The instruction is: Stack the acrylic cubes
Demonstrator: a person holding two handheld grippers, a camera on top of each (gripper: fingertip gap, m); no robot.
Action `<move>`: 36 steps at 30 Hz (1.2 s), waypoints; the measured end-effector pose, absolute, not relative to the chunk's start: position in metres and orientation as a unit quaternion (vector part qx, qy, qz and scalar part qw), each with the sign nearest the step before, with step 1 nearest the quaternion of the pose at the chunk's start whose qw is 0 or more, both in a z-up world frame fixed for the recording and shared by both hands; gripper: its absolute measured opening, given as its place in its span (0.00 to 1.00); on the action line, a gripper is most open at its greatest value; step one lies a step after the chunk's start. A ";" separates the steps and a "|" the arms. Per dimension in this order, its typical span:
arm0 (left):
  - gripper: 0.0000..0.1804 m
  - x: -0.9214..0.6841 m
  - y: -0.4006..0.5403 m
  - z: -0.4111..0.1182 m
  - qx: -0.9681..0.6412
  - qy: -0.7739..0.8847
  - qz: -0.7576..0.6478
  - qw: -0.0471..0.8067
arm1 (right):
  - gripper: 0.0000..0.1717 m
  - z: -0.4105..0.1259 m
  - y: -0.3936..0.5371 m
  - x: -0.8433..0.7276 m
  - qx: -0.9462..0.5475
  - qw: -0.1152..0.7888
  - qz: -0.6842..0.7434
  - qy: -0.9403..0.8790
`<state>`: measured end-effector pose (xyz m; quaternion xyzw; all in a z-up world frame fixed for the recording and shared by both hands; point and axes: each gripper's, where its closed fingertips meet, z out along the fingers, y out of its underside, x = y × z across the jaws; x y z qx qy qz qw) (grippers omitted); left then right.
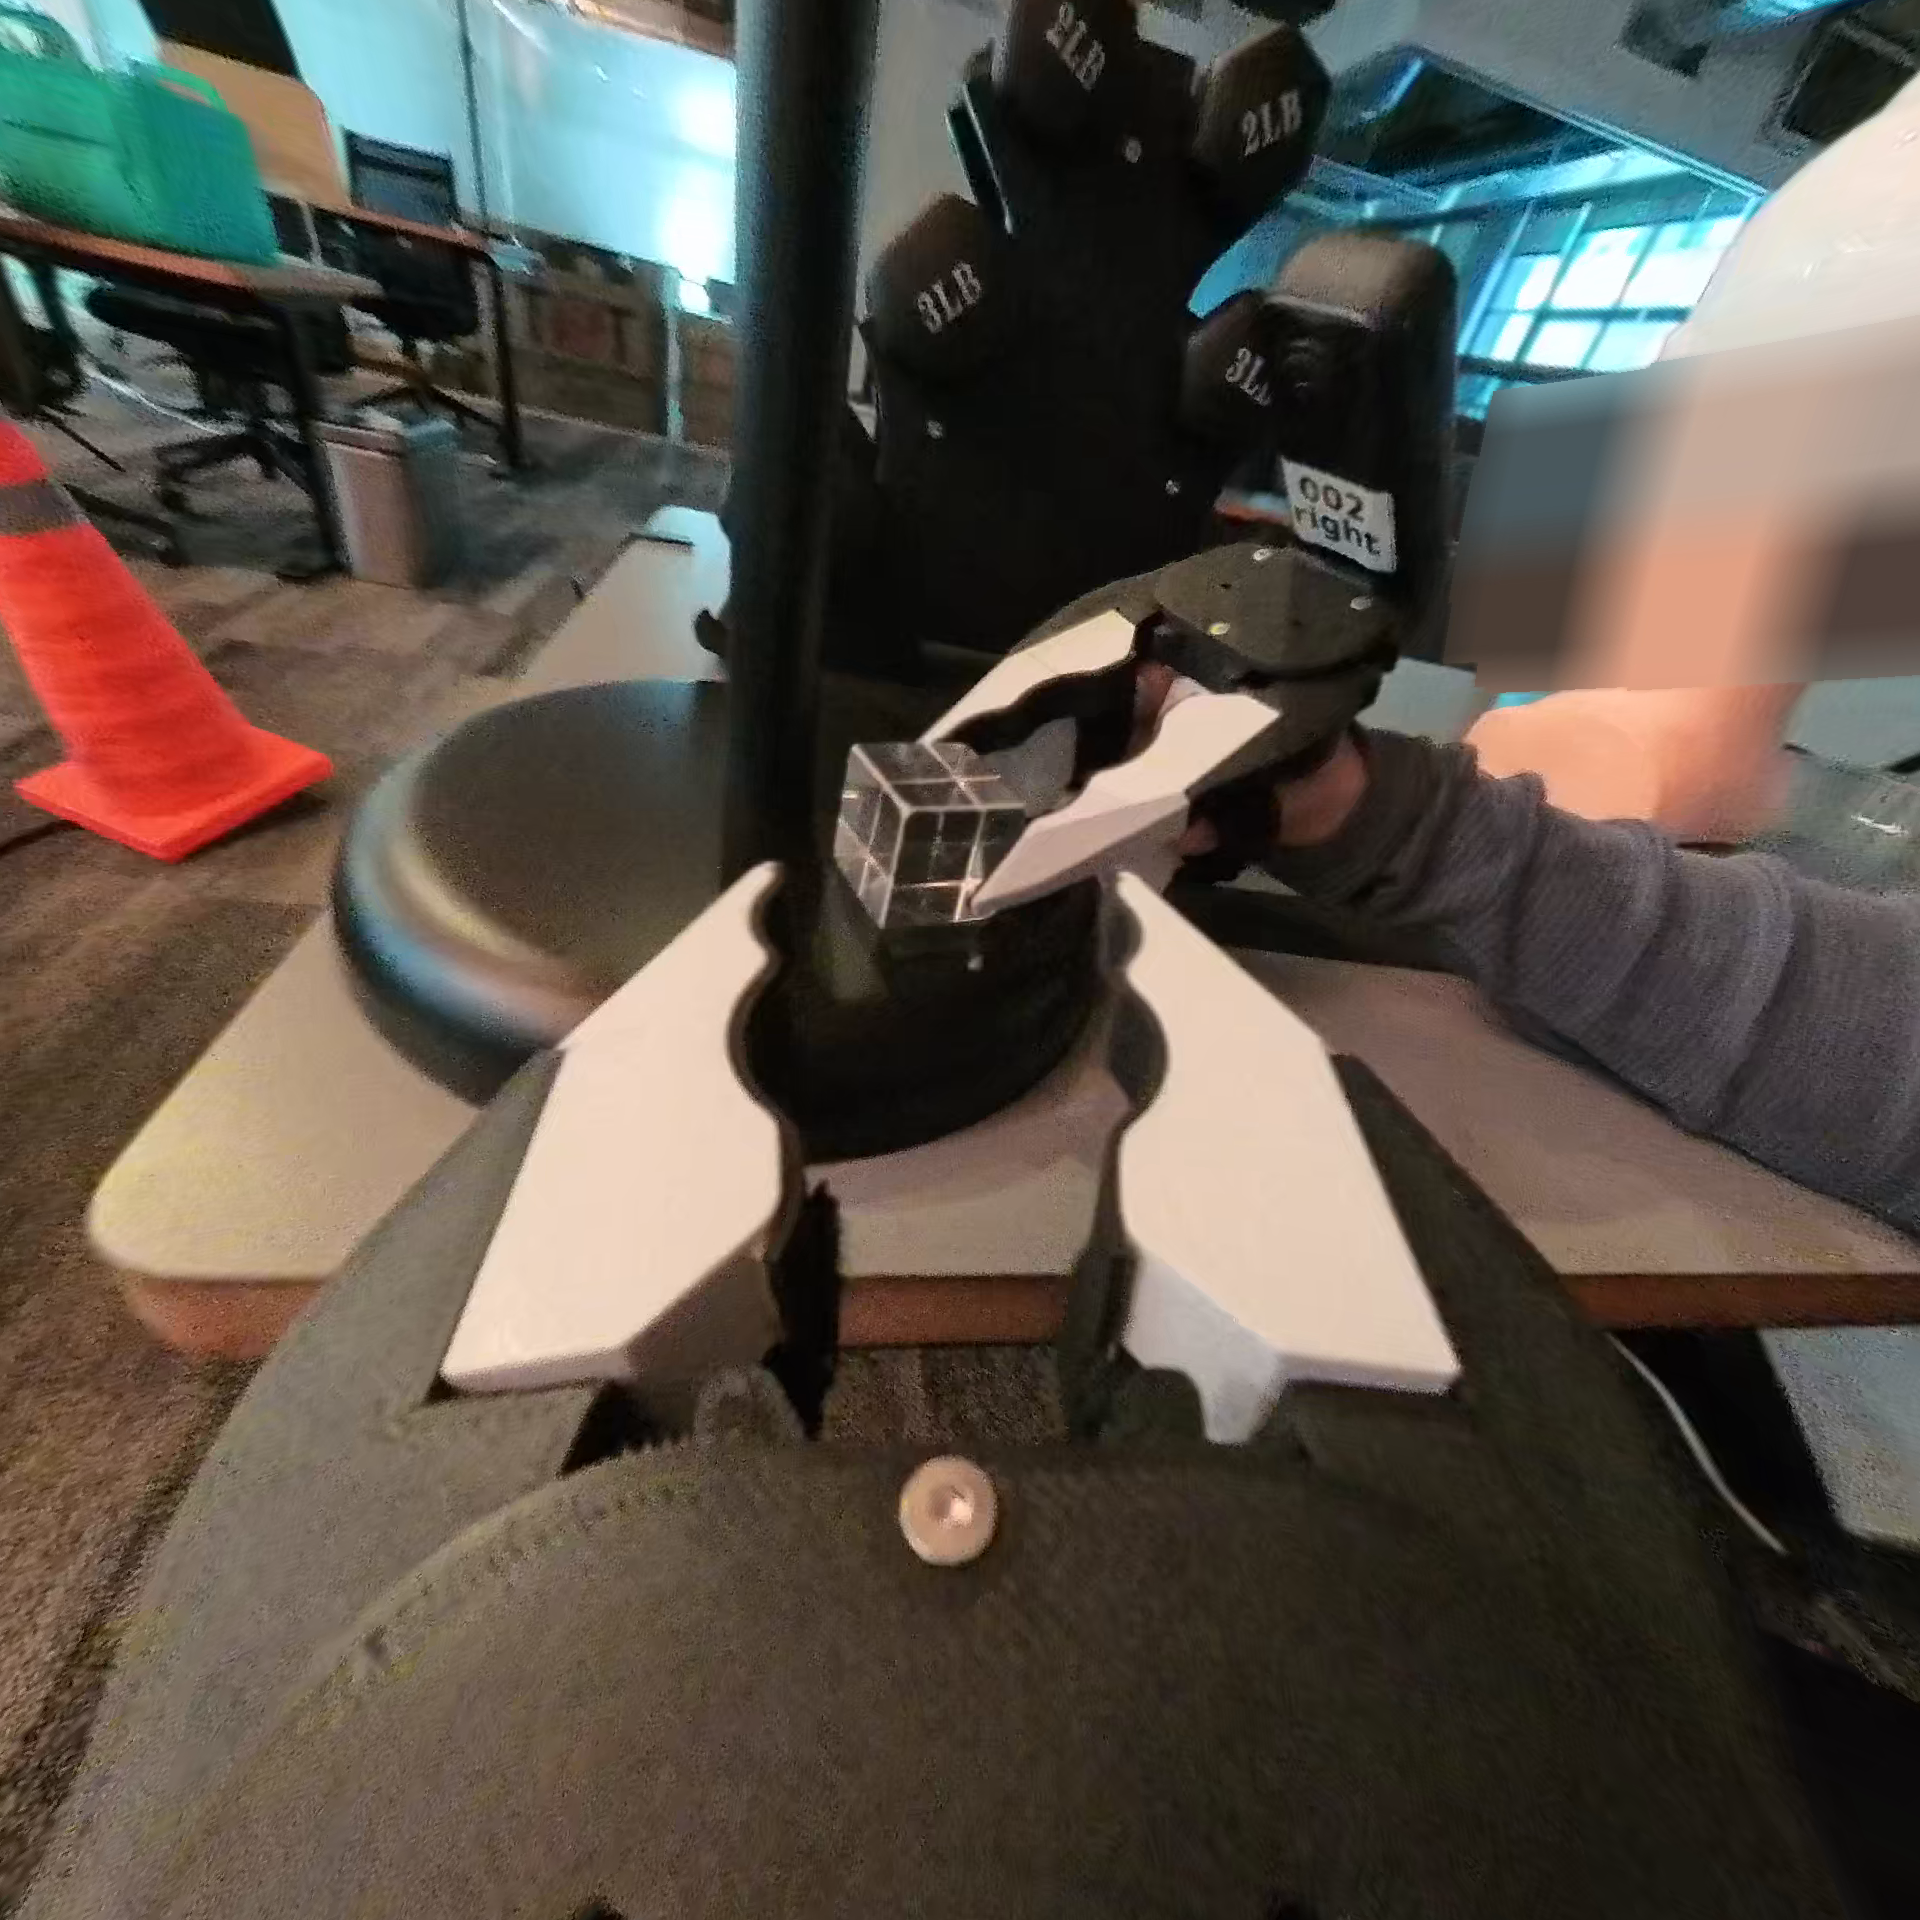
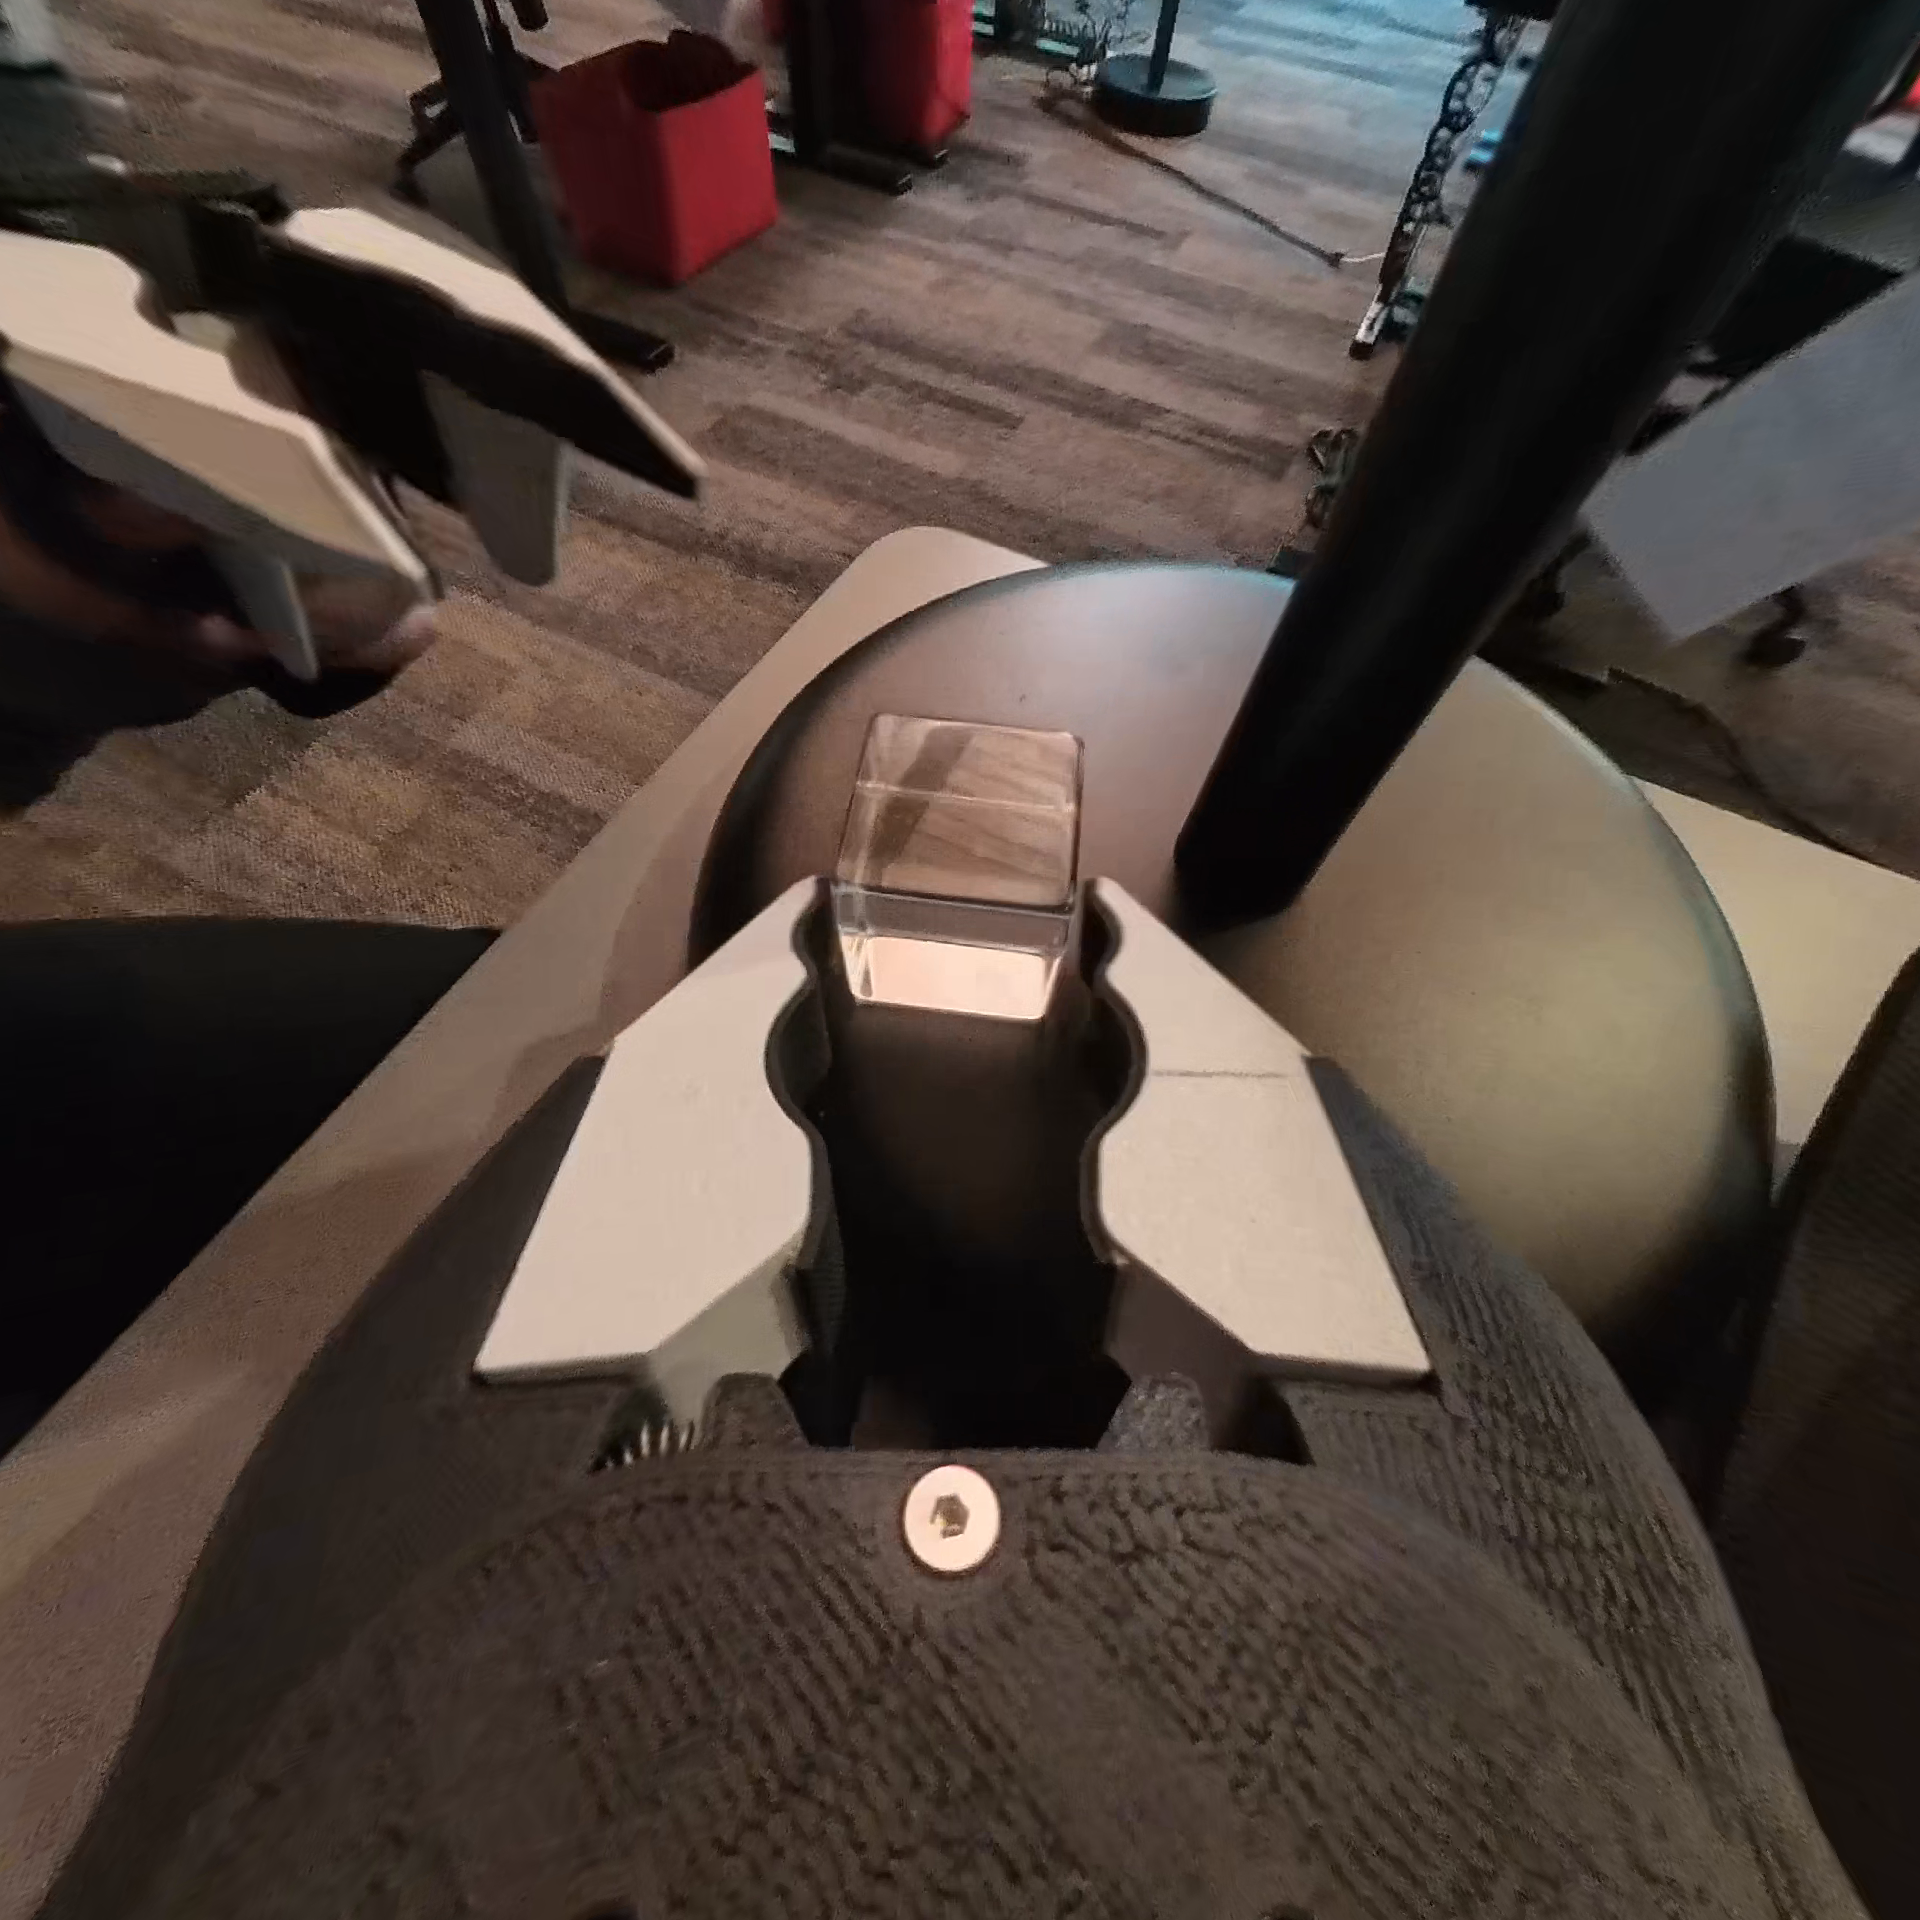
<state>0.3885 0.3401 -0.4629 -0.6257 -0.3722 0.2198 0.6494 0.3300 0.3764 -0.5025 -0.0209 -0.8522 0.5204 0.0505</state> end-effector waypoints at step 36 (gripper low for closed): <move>0.15 0.341 0.386 -0.496 -0.723 -0.371 0.137 0.566 | 0.11 -0.492 0.403 0.328 -0.099 0.184 0.566 -0.798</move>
